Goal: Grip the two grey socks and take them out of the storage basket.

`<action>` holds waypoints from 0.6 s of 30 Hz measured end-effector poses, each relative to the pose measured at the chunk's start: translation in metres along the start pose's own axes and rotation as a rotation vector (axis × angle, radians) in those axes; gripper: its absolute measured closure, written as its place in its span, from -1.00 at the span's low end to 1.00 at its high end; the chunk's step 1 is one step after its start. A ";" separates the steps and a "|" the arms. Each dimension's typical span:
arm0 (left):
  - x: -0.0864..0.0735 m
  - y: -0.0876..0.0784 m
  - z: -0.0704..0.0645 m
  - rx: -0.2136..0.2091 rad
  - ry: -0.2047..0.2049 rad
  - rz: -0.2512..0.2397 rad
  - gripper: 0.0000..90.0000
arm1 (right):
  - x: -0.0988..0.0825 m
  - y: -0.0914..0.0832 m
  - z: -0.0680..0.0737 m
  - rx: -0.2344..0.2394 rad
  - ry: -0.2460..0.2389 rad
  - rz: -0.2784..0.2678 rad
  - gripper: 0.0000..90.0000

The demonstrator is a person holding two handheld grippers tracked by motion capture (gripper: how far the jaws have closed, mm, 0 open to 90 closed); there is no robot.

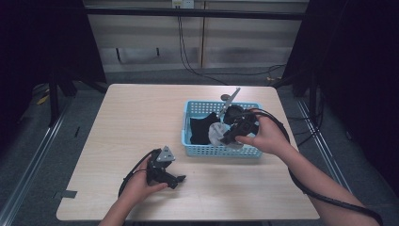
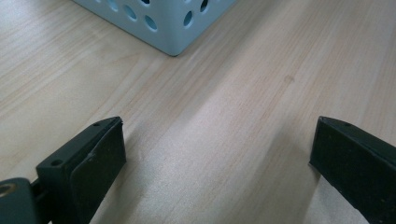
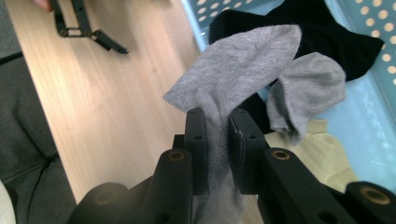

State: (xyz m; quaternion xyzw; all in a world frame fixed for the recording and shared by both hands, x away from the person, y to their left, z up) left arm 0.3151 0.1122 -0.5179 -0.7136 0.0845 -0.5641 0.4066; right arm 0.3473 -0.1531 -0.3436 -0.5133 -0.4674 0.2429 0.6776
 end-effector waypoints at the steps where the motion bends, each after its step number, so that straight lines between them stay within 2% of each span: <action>1: 0.000 0.000 0.000 -0.001 0.001 0.002 -0.94 | -0.002 0.000 0.005 0.001 -0.012 -0.001 0.76; 11: 0.000 0.000 0.000 0.001 0.002 0.004 -0.94 | -0.008 0.003 0.029 0.020 -0.060 -0.005 0.75; 14: 0.000 0.000 0.000 0.002 0.003 0.004 -0.94 | -0.011 0.009 0.036 0.040 -0.087 -0.005 0.75; 18: 0.000 0.000 0.000 -0.001 0.001 0.002 -0.94 | -0.013 0.015 0.044 0.054 -0.090 0.004 0.75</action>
Point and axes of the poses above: each handheld gripper's, and its own axes: y roughly forward along the jaws, x roughly out of its top, z roughly to its left, the point moved 1 cm from there along y, roughly forward along the jaws, and after that the axes turned 2 degrees about -z, right-handed, at the moved point
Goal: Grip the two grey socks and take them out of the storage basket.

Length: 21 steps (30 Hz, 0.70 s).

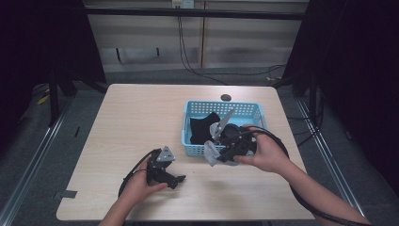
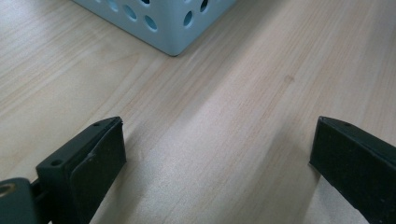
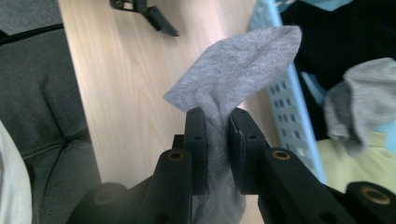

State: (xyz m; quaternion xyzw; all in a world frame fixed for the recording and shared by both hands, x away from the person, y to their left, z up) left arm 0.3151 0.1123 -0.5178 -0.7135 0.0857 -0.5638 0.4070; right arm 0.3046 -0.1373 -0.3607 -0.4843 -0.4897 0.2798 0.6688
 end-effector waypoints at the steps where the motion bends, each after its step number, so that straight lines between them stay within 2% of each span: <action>1: 0.000 0.000 0.000 0.000 0.000 -0.001 -0.94 | -0.001 0.004 0.002 0.009 -0.017 -0.001 0.75; 14: 0.000 0.000 0.000 0.000 0.001 0.000 -0.94 | -0.011 0.040 0.007 0.043 -0.008 0.004 0.75; 17: 0.000 0.000 0.000 0.000 0.001 0.001 -0.94 | -0.012 0.048 0.008 0.051 0.007 0.006 0.74; 21: 0.000 0.000 0.000 0.000 0.001 0.000 -0.94 | -0.013 0.059 0.011 0.054 -0.005 0.017 0.74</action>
Point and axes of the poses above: each handheld gripper's, and its own axes: y roughly forward along the jaws, x roughly out of its top, z roughly to its left, the point moved 1 cm from there along y, roughly forward along the jaws, and after that the axes turned 2 degrees about -z, right-handed, at the moved point
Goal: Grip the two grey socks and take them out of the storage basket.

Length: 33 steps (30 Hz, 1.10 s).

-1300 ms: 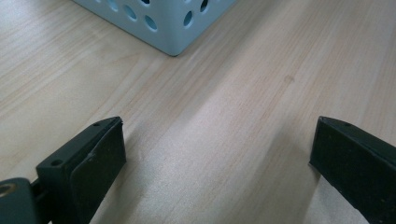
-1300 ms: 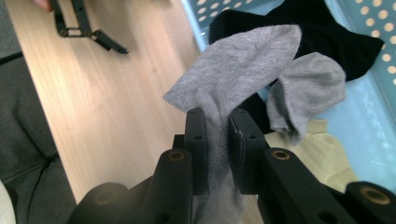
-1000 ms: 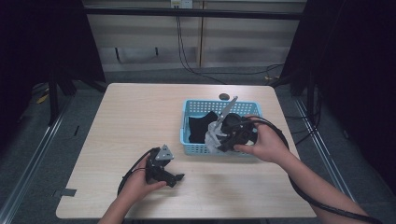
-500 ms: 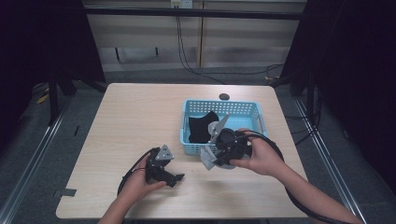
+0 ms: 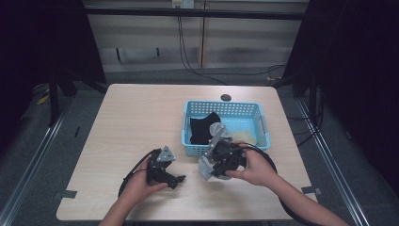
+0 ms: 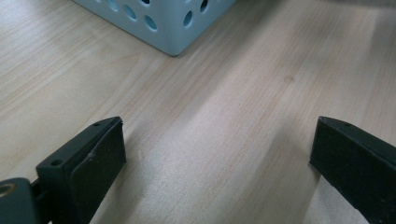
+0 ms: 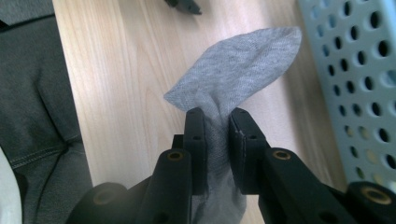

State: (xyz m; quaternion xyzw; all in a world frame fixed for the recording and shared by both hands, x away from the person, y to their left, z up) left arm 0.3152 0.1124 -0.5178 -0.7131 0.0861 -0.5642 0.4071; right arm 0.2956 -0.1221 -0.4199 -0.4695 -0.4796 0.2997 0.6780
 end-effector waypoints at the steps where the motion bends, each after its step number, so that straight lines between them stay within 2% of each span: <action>1: 0.000 0.000 0.000 0.000 0.000 0.000 -0.94 | 0.000 0.000 0.000 0.000 0.000 0.000 0.74; 9: 0.000 0.000 0.000 -0.001 -0.001 0.000 -0.94 | 0.001 0.017 0.004 0.003 -0.027 0.027 0.73; 12: 0.000 0.000 0.000 0.002 0.002 0.001 -0.94 | 0.001 0.022 0.005 0.006 -0.014 0.037 0.72; 16: 0.000 0.000 0.000 0.000 0.002 0.000 -0.94 | -0.001 0.029 0.004 0.008 -0.036 0.050 0.71; 23: 0.000 0.000 0.000 0.001 0.003 -0.001 -0.94 | -0.002 0.031 0.004 0.011 -0.013 0.056 0.70; 28: 0.000 0.000 0.000 0.002 0.003 -0.001 -0.94 | -0.004 0.033 0.003 0.007 -0.035 0.049 0.70; 30: 0.000 0.000 0.000 0.002 0.003 0.000 -0.94 | -0.005 0.033 0.003 0.006 -0.022 0.055 0.69; 33: 0.000 0.000 0.000 0.001 0.003 -0.001 -0.94 | -0.006 0.033 0.004 0.006 -0.028 0.057 0.68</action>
Point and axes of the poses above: each handheld gripper's, and its own axes: y roughly forward along the jaws, x roughly out of its top, z roughly to its left, the point moved 1 cm from there along y, roughly forward along the jaws, and after that the axes turned 2 degrees about -z, right-handed, at the moved point
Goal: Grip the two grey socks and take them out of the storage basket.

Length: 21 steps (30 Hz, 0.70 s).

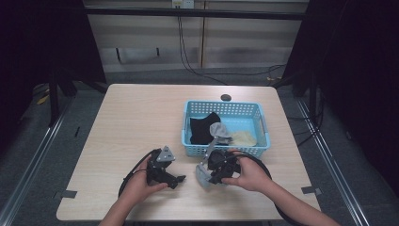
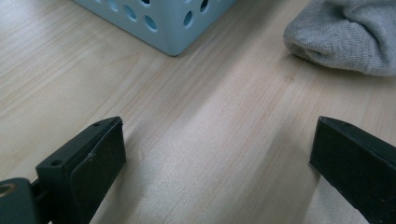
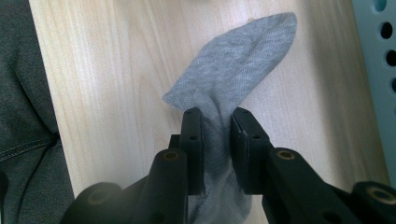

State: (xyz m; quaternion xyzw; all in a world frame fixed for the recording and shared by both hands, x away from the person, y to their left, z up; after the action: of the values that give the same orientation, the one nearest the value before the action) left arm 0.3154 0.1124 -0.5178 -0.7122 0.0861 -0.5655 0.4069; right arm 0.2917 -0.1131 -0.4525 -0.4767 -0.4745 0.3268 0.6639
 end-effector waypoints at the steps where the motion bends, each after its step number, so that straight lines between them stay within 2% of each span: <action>1: 0.000 0.000 0.000 0.000 0.000 0.000 -0.94 | 0.000 0.000 0.000 -0.001 0.002 -0.001 0.68; 7: 0.000 0.000 0.000 0.000 0.000 0.000 -0.94 | -0.003 0.001 0.000 -0.002 0.002 -0.001 0.59; 11: 0.000 0.000 0.000 0.000 0.000 0.001 -0.94 | -0.004 -0.002 0.001 -0.005 0.025 -0.001 0.53; 16: 0.000 0.000 0.000 0.000 0.000 0.000 -0.94 | -0.005 -0.004 0.000 -0.006 0.008 0.004 0.45; 17: 0.000 0.000 0.000 0.000 0.000 0.000 -0.94 | -0.005 -0.005 0.001 -0.010 0.028 -0.002 0.38; 18: 0.000 0.000 0.000 0.000 0.000 0.000 -0.94 | -0.005 -0.005 0.001 -0.010 0.028 -0.002 0.38; 19: 0.000 0.000 0.000 0.000 -0.001 0.001 -0.94 | -0.006 -0.007 0.001 -0.012 0.034 -0.003 0.29; 21: 0.000 0.000 0.000 0.000 0.000 0.001 -0.94 | -0.006 -0.008 0.000 -0.014 0.018 -0.004 0.24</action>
State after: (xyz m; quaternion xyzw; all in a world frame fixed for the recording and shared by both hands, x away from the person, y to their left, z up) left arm 0.3153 0.1124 -0.5177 -0.7123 0.0865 -0.5650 0.4073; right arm 0.2896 -0.1210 -0.4471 -0.4832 -0.4718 0.3179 0.6655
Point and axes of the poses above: each handheld gripper's, and its own axes: y roughly forward along the jaws, x roughly out of its top, z roughly to its left, the point moved 1 cm from there along y, roughly forward along the jaws, and after that the axes turned 2 degrees about -z, right-handed, at the moved point
